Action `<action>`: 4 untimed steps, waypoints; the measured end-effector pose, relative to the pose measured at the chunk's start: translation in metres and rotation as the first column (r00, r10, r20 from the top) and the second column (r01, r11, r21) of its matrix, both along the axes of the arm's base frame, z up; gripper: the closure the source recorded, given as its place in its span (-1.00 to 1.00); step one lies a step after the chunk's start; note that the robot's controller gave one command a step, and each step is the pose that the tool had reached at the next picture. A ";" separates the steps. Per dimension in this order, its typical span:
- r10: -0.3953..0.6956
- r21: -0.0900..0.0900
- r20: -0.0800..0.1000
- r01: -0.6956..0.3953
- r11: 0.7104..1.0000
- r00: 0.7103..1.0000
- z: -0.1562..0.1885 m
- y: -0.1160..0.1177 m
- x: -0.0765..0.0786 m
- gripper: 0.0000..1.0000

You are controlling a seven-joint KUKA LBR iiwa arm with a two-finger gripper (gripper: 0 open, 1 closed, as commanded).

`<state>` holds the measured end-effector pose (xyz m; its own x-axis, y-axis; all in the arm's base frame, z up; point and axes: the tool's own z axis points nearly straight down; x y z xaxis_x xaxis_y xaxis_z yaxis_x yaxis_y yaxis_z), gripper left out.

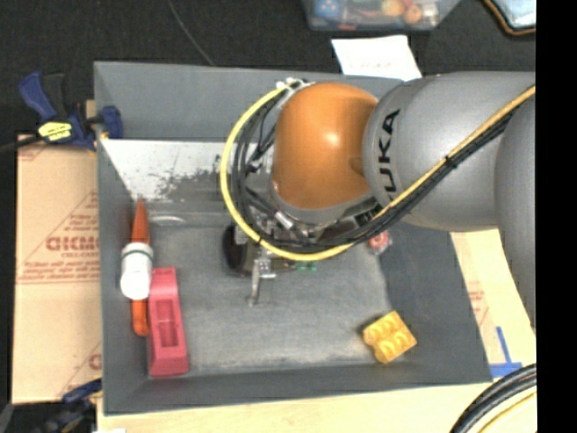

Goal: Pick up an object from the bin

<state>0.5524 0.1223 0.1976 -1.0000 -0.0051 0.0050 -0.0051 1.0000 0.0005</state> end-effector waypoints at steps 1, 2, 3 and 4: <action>-0.006 0.001 0.008 0.006 1.000 1.000 0.005 -0.001 0.002 -1.00; 0.112 -0.001 0.017 -0.112 0.994 0.994 -0.110 -0.108 0.069 -1.00; 0.159 -0.001 0.016 -0.159 0.987 0.987 -0.127 -0.074 0.085 -1.00; 0.115 -0.002 0.021 -0.115 0.993 0.993 -0.129 -0.128 0.079 -1.00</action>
Offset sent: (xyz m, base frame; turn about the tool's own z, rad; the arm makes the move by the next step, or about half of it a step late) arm 0.0725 -0.1195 -0.1276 -0.1217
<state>0.6311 -0.0055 0.0691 -0.9926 -0.1203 -0.0155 -0.1203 0.9927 -0.0021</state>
